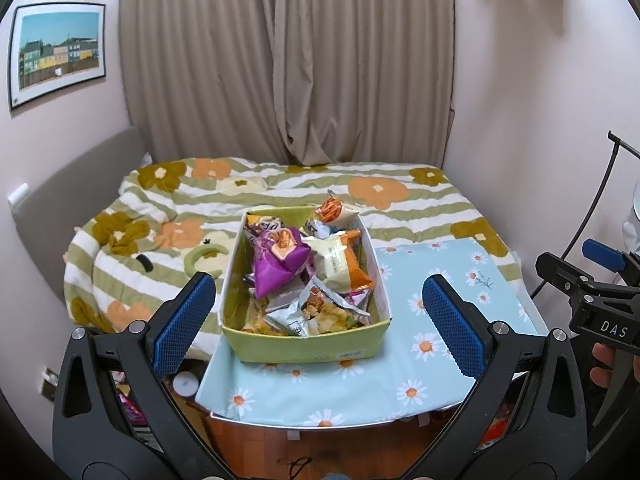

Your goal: Organize snacks

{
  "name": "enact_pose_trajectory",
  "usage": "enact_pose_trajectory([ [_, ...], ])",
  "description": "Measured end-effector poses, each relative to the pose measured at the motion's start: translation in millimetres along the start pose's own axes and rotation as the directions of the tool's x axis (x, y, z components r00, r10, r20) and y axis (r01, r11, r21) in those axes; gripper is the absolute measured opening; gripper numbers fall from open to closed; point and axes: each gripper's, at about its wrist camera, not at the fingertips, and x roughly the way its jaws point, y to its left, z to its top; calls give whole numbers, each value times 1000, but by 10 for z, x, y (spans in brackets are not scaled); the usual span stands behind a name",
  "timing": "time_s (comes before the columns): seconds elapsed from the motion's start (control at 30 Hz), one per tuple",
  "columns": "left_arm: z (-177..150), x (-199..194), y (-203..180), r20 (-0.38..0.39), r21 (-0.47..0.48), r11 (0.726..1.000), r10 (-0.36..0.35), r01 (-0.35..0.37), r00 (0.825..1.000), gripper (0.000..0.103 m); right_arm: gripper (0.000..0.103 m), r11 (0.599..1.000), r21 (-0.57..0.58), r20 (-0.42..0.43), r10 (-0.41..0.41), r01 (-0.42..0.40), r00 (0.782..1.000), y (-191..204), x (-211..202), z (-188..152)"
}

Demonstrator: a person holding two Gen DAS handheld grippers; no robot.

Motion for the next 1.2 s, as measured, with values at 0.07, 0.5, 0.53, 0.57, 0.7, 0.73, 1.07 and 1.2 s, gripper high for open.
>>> enact_pose_trajectory([
  [0.07,11,4,-4,-1,1,1000,-3,3,1000,103,96,1000,2,1,-2,2,1000,-1,-3,-3],
  [0.5,26,102,-23,-15,0,1000,-23,23,1000,103,96,1000,7,1,-23,23,1000,-88,53,30],
  [0.53,26,108,-28,-15,0,1000,-24,24,1000,103,96,1000,7,0,-24,24,1000,-104,65,36],
  [0.57,31,118,-33,-15,1,1000,-24,24,1000,103,96,1000,8,0,-26,26,1000,-114,72,40],
  [0.7,27,128,-34,-15,-2,1000,-26,26,1000,103,96,1000,8,0,-29,29,1000,-133,75,47],
  [0.73,29,131,-33,-15,-3,1000,-26,26,1000,103,96,1000,8,0,-29,29,1000,-124,60,41],
  [1.07,20,195,-132,-5,26,1000,3,-3,1000,103,96,1000,10,-2,-27,27,1000,-140,62,41],
  [1.2,10,208,-121,-11,6,1000,-3,3,1000,103,96,1000,11,-2,-27,27,1000,-146,61,42],
])
